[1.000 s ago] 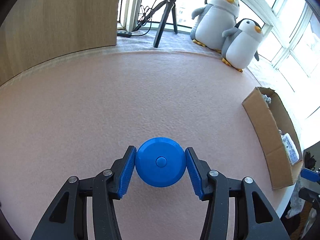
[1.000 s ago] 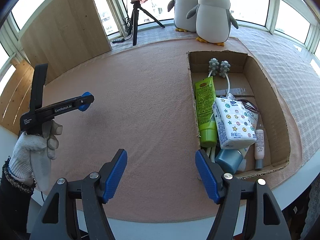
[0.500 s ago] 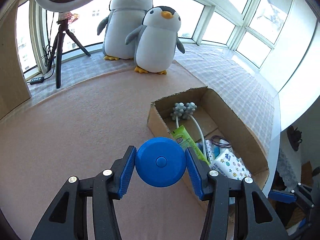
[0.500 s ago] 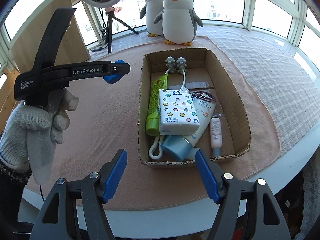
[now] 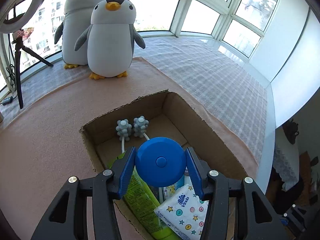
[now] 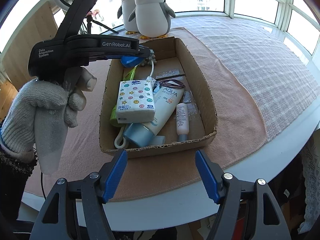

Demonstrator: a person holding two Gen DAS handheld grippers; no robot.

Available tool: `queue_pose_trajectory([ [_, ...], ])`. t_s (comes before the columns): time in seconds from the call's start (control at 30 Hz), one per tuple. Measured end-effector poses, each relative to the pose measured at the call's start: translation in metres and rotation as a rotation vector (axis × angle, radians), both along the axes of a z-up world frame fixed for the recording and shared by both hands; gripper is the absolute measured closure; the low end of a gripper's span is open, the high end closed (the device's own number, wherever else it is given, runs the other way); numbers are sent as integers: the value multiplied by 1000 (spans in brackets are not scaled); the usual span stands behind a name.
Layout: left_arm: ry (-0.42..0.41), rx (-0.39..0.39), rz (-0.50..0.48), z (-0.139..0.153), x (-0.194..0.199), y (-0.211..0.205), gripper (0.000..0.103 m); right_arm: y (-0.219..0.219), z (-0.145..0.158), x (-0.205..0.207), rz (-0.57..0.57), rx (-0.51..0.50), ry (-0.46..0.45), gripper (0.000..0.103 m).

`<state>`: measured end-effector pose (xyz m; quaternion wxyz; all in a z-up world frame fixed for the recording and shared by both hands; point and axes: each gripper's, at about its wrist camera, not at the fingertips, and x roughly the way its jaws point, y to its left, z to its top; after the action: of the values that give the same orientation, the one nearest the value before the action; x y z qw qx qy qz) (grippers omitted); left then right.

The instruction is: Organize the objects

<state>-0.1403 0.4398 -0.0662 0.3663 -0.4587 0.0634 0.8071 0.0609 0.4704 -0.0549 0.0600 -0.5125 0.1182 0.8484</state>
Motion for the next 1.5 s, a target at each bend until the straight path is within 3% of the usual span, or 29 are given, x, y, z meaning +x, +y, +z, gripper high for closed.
queue_pose_trajectory([
  [0.1, 5, 7, 4, 0, 0, 8, 48, 4, -2, 3, -6, -1, -6, 36],
  [0.2, -1, 7, 2, 1, 1, 14, 32, 8, -3, 5, -9, -3, -11, 36],
  [0.67, 51, 6, 23, 18, 15, -9, 31, -7, -4, 4, 27, -1, -29, 36],
  [1.07, 97, 38, 102, 48, 29, -78, 21, -47, 0, -5, 93, 5, -32, 36],
  [1.5, 115, 33, 279, 67, 40, -201, 13, -109, 11, -30, 192, 36, -6, 36],
])
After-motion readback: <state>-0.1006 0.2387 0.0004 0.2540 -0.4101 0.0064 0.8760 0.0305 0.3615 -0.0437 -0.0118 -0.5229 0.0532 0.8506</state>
